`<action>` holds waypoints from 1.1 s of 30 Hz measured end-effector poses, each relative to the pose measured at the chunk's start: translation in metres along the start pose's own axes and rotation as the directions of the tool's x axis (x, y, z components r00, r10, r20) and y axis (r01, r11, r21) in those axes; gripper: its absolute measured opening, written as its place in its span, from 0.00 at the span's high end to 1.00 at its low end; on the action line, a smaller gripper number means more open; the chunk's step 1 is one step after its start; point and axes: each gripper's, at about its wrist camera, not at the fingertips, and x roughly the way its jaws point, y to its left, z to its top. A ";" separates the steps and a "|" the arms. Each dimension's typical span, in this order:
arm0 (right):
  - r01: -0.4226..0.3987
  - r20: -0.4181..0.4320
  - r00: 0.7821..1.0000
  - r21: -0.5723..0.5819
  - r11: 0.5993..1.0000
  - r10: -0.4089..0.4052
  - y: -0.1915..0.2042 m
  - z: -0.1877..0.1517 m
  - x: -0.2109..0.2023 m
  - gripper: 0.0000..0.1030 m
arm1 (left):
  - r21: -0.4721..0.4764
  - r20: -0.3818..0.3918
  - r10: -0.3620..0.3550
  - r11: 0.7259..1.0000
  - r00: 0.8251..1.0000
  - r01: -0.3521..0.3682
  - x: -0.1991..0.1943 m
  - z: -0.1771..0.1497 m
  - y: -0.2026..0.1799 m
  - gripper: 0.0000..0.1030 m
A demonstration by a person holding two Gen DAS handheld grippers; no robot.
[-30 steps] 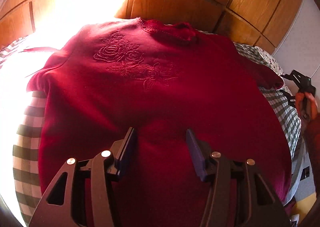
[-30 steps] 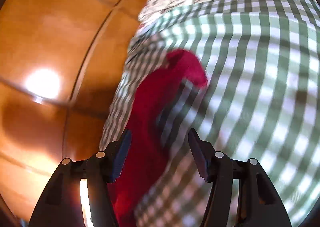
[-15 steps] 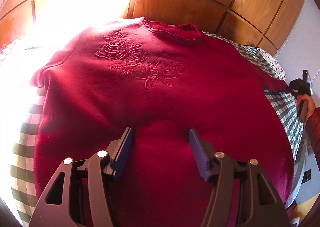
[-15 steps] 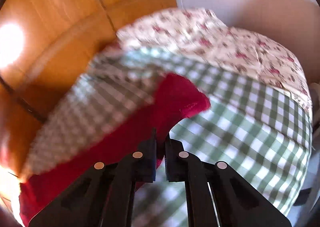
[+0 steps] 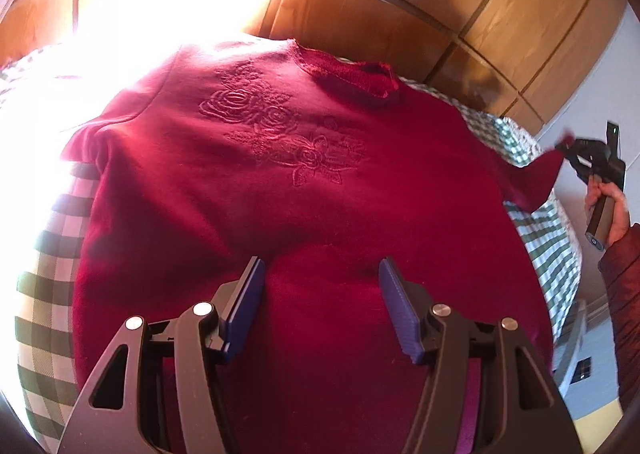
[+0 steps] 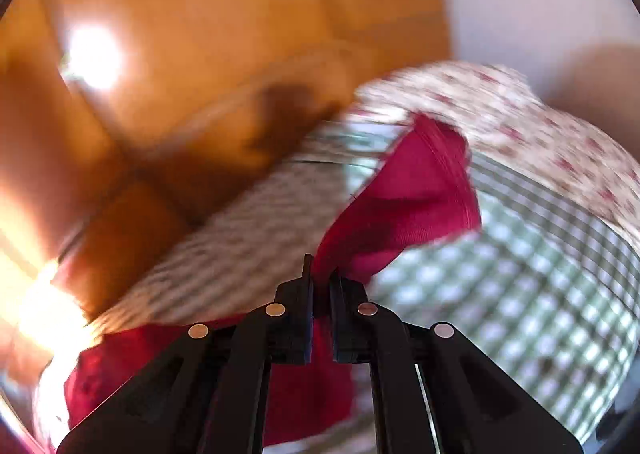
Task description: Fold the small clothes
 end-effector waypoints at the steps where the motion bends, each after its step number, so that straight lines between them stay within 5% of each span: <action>1: -0.050 -0.004 0.999 -0.027 0.998 0.050 0.021 -0.002 0.000 0.95 | -0.010 0.005 -0.002 1.000 1.000 0.002 -0.002 0.001 0.002 0.42; 4: -0.214 -0.045 0.977 -0.129 0.968 0.210 0.094 -0.020 -0.002 0.95 | -0.038 0.017 -0.009 0.999 1.000 0.010 -0.007 0.004 0.009 0.42; 7: -0.369 -0.135 0.928 -0.224 0.902 0.346 0.169 -0.052 0.001 0.95 | -0.069 0.030 -0.022 0.997 0.999 0.024 -0.011 0.011 0.016 0.42; 12: -0.501 -0.305 0.860 -0.346 0.794 0.409 0.264 -0.121 0.018 0.95 | -0.108 0.058 -0.043 0.993 0.997 0.049 -0.016 0.023 0.026 0.43; 13: -0.516 -0.331 0.850 -0.363 0.776 0.410 0.274 -0.131 0.022 0.91 | -0.115 0.063 -0.044 0.992 0.997 0.051 -0.017 0.025 0.028 0.43; 15: -0.541 -0.370 0.832 -0.381 0.750 0.413 0.287 -0.145 0.024 0.63 | -0.130 0.069 -0.052 0.990 0.996 0.060 -0.018 0.030 0.033 0.43; 16: -0.545 -0.359 0.831 -0.369 0.753 0.425 0.285 -0.146 0.021 0.37 | -0.136 0.072 -0.055 0.989 0.996 0.064 -0.019 0.033 0.035 0.43; 17: -0.541 -0.336 0.835 -0.358 0.761 0.436 0.280 -0.144 0.019 0.32 | -0.139 0.075 -0.056 0.988 0.996 0.066 -0.019 0.036 0.037 0.43; 22: -0.500 -0.284 0.858 -0.279 0.820 0.427 0.228 -0.133 0.005 0.32 | -0.151 0.087 -0.054 0.986 0.995 0.066 -0.013 0.055 0.043 0.44; 29: -0.369 -0.274 0.906 -0.134 0.920 0.323 0.093 -0.146 -0.015 0.32 | -0.141 0.060 -0.045 0.989 0.997 0.053 0.022 0.092 0.041 0.46; 33: -0.345 -0.300 0.900 -0.047 0.937 0.316 0.047 -0.163 -0.020 0.32 | -0.156 0.029 -0.052 0.986 0.998 0.056 0.048 0.110 0.036 0.48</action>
